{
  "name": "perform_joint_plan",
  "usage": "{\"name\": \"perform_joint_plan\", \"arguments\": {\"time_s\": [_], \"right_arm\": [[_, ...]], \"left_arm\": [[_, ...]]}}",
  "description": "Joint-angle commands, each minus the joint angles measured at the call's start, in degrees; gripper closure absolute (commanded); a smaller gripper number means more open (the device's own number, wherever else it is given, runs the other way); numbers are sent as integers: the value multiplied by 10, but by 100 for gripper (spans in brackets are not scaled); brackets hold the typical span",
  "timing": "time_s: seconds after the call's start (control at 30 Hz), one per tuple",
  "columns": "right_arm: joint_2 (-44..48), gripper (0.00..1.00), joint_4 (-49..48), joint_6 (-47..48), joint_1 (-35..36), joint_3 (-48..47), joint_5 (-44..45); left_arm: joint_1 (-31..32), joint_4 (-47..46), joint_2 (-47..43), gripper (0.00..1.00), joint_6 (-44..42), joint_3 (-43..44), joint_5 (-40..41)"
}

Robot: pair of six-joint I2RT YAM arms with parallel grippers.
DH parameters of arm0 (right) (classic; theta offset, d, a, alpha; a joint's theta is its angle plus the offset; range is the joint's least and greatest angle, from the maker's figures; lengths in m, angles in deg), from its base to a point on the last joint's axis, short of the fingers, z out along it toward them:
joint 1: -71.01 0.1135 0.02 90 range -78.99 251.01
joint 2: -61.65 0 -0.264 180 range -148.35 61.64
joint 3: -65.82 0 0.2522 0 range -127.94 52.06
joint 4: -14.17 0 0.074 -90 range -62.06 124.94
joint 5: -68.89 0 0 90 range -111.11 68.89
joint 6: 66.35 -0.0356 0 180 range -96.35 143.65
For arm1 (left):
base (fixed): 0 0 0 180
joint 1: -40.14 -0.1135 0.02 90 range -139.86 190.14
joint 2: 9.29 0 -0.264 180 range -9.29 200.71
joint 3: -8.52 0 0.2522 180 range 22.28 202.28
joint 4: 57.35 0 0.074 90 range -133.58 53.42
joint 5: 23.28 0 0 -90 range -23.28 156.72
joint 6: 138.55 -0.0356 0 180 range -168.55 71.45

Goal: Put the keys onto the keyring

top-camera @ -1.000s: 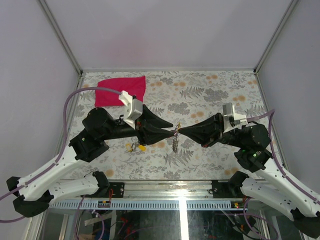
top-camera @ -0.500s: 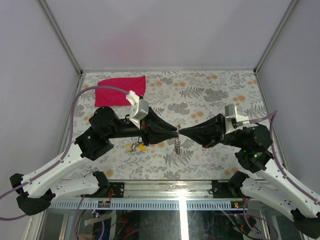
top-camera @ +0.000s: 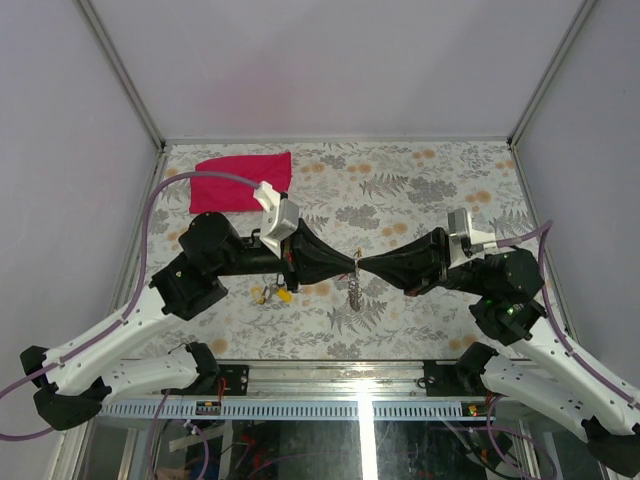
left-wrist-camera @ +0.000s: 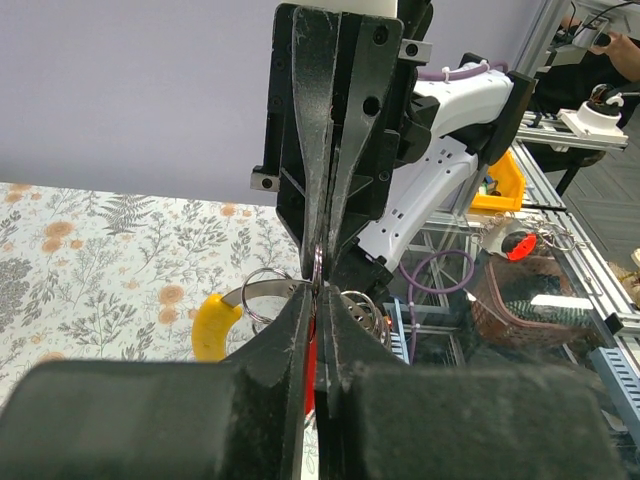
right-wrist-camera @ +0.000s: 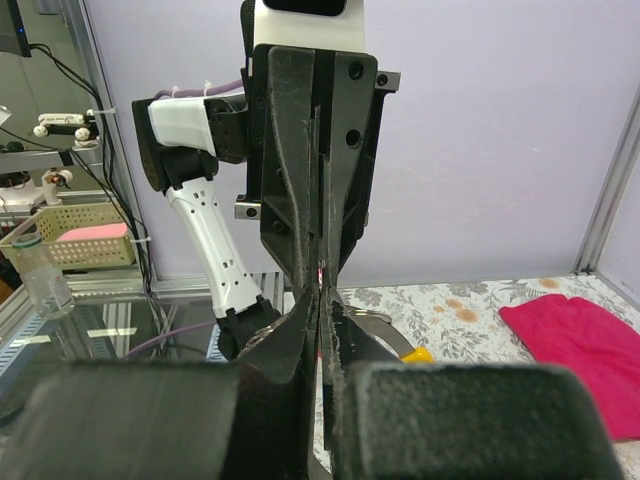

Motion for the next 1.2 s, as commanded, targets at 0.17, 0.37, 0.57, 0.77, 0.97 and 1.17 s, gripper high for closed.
{"name": "perform_joint_plan", "arguments": {"time_s": [0.17,0.37,0.57,0.77,0.97,1.17], "right_arm": [[34,79,69,72,3,-35,25],[43,70,184,127,3,-74,40],[18,66,276,158,4,-114,24],[-10,63,304,165,4,-128,-4],[-40,62,317,164,4,-134,-31],[-59,62,290,154,4,-125,-46]], "left_arm": [[3,118,17,100,-66,88,-11],[2,287,47,100,-139,167,10],[2,428,99,100,-204,243,36],[5,523,143,100,-245,306,66],[15,584,174,100,-272,350,89],[23,590,178,100,-278,353,94]]}}
